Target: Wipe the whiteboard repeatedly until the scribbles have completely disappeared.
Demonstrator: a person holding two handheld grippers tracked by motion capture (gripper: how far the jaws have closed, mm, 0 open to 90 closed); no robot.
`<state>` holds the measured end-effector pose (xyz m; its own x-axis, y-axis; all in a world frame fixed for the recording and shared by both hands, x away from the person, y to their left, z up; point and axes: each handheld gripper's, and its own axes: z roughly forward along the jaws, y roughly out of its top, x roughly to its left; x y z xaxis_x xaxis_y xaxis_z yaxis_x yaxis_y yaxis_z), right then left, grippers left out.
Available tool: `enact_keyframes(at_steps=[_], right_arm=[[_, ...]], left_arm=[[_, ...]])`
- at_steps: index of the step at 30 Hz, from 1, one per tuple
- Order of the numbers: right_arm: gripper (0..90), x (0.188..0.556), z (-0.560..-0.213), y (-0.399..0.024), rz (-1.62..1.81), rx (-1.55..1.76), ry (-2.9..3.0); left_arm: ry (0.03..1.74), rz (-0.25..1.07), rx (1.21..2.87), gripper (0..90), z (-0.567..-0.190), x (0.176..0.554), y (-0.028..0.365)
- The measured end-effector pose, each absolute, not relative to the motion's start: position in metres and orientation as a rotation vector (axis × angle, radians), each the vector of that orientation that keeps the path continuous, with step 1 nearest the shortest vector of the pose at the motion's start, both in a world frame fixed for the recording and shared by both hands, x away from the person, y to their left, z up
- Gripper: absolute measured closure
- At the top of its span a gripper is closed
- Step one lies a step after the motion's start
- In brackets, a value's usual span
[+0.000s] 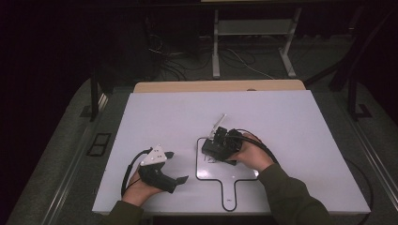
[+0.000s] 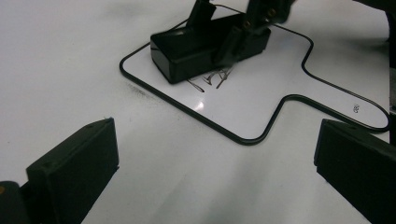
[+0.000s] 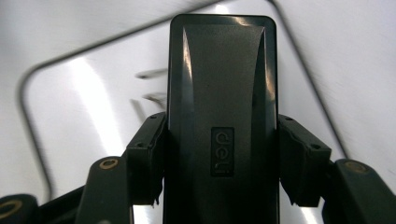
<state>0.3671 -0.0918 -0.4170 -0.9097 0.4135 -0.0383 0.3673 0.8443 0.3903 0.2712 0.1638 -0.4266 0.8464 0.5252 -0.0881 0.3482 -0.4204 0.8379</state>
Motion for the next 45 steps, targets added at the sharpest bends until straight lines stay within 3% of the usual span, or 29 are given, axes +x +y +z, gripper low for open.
enact_keyframes(at_steps=[6,19,32,45], right_arm=[[38.7,0.348,-0.417,-0.074,0.601,0.519,2.935],[38.7,0.385,-0.417,-0.098,0.579,0.668,2.874],[38.7,0.347,-0.417,-0.068,0.596,0.463,2.952],[38.7,0.392,-0.416,-0.068,0.552,0.616,2.918]], left_arm=[[0.64,0.229,2.051,0.0,-0.427,0.271,0.164],[0.637,0.233,2.054,0.0,-0.426,0.271,0.165],[0.637,0.228,2.056,0.0,-0.427,0.271,0.163],[0.631,0.232,2.058,0.0,-0.427,0.271,0.164]])
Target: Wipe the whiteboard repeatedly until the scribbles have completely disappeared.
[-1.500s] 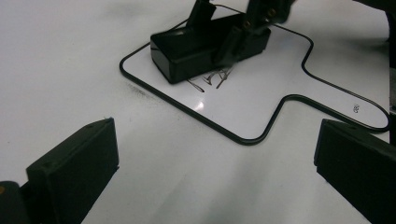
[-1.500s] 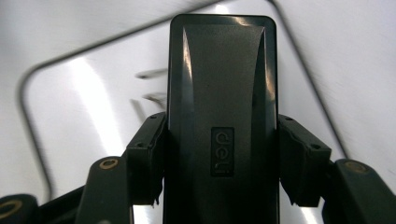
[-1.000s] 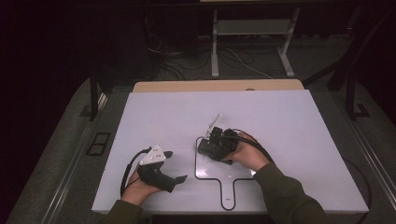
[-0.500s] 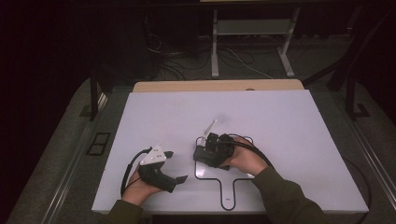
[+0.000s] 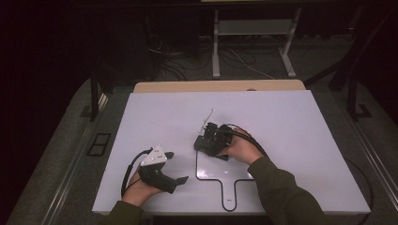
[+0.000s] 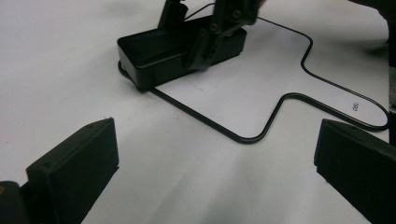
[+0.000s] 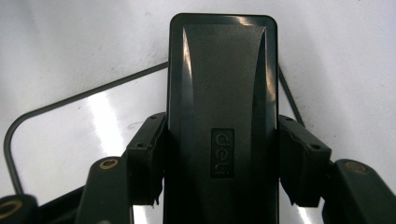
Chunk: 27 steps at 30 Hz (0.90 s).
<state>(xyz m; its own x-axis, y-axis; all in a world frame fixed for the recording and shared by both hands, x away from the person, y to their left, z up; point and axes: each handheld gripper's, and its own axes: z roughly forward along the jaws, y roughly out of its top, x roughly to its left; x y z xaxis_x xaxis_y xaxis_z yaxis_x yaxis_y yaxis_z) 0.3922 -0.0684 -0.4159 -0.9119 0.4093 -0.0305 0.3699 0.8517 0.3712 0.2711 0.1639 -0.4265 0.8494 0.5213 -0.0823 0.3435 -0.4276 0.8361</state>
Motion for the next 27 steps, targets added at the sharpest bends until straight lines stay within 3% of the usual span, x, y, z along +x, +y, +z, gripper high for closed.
enact_keyframes(at_steps=[10,21,27], right_arm=[[38.7,0.357,-0.415,-0.052,0.548,0.453,2.968],[38.7,0.394,-0.415,-0.056,0.55,0.608,2.935],[38.7,0.371,-0.415,-0.051,0.543,0.481,2.963]], left_arm=[[0.633,0.231,2.056,0.0,-0.426,0.27,0.163],[0.631,0.231,2.058,0.0,-0.427,0.271,0.164],[0.633,0.23,2.058,0.0,-0.426,0.27,0.163]])
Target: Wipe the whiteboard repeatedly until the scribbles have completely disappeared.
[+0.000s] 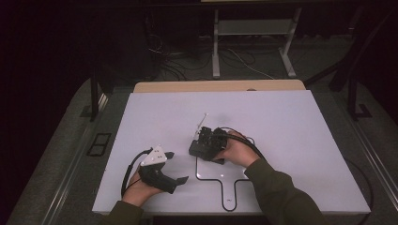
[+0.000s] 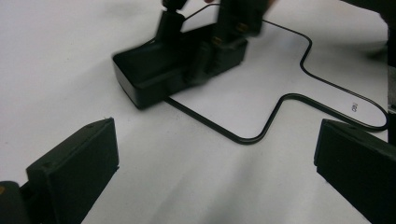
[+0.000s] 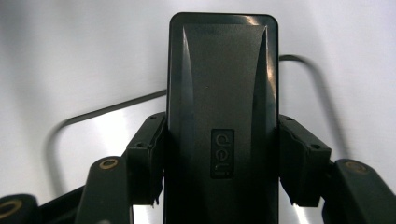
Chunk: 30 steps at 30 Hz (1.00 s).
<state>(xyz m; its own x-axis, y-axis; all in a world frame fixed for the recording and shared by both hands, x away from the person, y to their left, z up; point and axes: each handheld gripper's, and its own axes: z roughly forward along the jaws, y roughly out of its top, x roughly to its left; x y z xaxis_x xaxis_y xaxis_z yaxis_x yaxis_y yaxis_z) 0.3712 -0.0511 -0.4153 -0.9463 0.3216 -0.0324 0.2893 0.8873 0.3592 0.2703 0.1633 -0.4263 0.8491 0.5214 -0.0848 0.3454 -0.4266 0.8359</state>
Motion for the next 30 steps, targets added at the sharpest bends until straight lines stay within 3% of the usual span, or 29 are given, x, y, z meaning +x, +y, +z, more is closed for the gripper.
enact_keyframes(at_steps=[5,17,30], right_arm=[[38.7,0.35,-0.415,-0.05,0.565,0.418,2.98],[38.6,0.396,-0.418,-0.08,0.626,0.666,2.919],[38.7,0.4,-0.415,-0.089,0.665,0.688,2.939]], left_arm=[[0.632,0.228,2.057,0.0,-0.427,0.27,0.162],[0.635,0.229,2.061,0.0,-0.427,0.271,0.164],[0.637,0.23,2.06,0.0,-0.427,0.27,0.164]])
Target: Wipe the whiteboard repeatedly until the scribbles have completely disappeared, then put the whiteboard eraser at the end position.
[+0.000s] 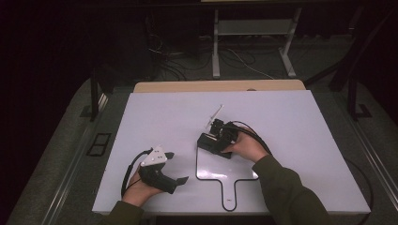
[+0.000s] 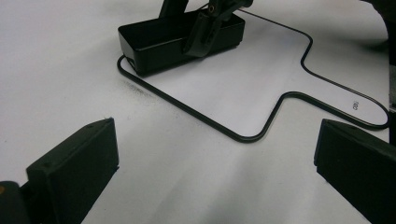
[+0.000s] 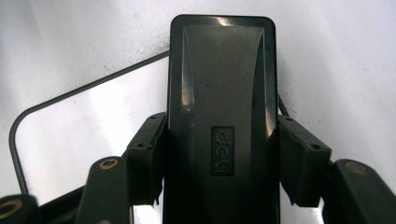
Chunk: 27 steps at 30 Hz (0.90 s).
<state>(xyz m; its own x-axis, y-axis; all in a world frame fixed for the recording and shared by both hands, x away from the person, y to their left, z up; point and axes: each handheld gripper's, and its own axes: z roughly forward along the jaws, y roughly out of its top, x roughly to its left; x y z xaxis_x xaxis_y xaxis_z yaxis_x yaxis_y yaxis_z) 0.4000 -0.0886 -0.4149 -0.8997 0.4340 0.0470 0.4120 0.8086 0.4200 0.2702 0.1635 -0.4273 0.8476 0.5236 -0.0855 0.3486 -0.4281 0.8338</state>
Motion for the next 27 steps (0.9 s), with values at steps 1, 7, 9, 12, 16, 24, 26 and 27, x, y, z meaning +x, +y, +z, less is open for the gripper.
enact_keyframes(at_steps=[1,7,9,12,16,24,26,27], right_arm=[[38.7,0.401,-0.414,-0.09,0.671,0.689,2.934],[38.6,0.405,-0.406,-0.096,0.7,0.715,2.915],[38.6,0.408,-0.402,-0.099,0.712,0.728,2.907],[38.6,0.413,-0.397,-0.102,0.721,0.741,2.893],[38.6,0.425,-0.389,-0.11,0.742,0.77,2.855],[38.5,0.456,-0.382,-0.122,0.726,0.832,2.801],[38.5,0.463,-0.381,-0.125,0.73,0.846,2.787],[38.5,0.465,-0.381,-0.126,0.731,0.859,2.779]], left_arm=[[0.636,0.229,2.062,0.0,-0.427,0.27,0.164],[0.63,0.231,2.064,0.0,-0.427,0.27,0.163],[0.636,0.228,2.063,0.0,-0.427,0.27,0.163],[0.636,0.229,2.06,0.0,-0.428,0.271,0.164],[0.636,0.226,2.055,0.0,-0.428,0.272,0.165],[0.636,0.226,2.047,0.0,-0.429,0.273,0.166],[0.639,0.228,2.046,0.0,-0.428,0.273,0.166],[0.639,0.229,2.046,0.0,-0.428,0.273,0.166]])
